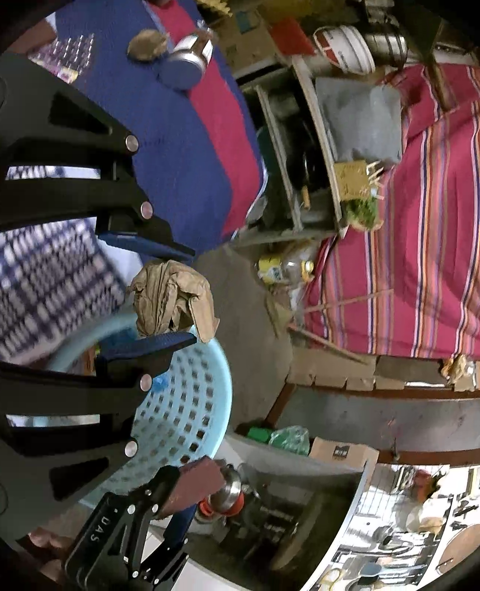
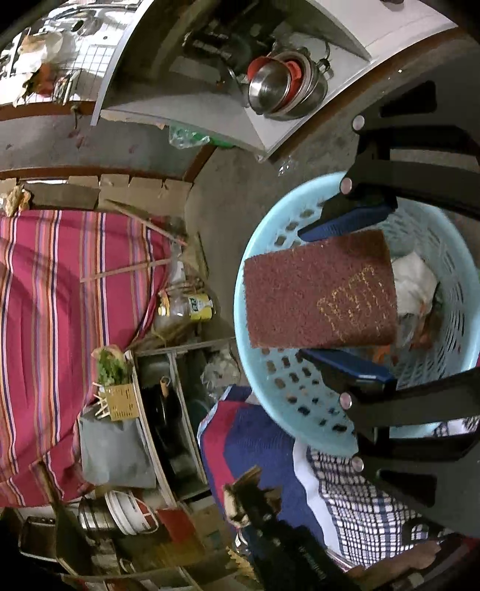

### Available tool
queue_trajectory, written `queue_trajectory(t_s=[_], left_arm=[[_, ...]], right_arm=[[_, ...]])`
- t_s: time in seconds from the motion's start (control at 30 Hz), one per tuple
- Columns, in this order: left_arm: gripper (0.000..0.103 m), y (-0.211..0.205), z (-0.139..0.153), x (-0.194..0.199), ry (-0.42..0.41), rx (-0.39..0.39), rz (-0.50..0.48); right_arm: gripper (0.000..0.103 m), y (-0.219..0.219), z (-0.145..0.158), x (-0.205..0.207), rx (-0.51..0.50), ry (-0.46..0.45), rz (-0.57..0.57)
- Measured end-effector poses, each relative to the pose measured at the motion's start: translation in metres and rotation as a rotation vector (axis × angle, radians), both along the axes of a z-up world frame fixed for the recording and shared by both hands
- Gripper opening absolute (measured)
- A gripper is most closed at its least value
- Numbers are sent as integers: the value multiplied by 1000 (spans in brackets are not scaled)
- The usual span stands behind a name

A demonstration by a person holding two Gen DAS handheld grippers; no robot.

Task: Collect trash
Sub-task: 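Carry the glove and scouring pad over the blue basket with both grippers, then open both grippers to drop the glove and pad into the basket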

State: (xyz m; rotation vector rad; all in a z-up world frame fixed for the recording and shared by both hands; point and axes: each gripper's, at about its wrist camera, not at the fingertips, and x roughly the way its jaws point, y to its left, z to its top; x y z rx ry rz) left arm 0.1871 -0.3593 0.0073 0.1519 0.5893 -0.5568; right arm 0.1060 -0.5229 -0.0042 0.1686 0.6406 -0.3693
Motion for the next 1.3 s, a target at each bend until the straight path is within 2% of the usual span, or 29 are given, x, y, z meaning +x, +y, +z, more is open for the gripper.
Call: queue_trajectory(t_s=[0.27,0.4,0.43,0.5,0.77,0.97,1.3], left_arm=[[39,-29,-15,-12,7,23,-40],[43,-39,-18,-14,6,35,-58],[46,-40,-18,-15,6,35,-63],[66,-41,-18,-17,6,33,-71],[84,-18,-5,-12,-47,17,8],[87,-8,0,-5,-61,18,53],[90,-5,3,-7,-92,37,64]], right_arm=[[58,-22,-4,-8,28,0,-37],[58,-24,-7,-9,33,6,-39],[58,-24,-8,-9,33,8,-40],[58,-22,-9,-9,36,12,-41],[58,-20,-18,-6,44,26,-39],[58,-21,-20,-2,46,30,-40],[58,-18,-20,4,49,29,-32]])
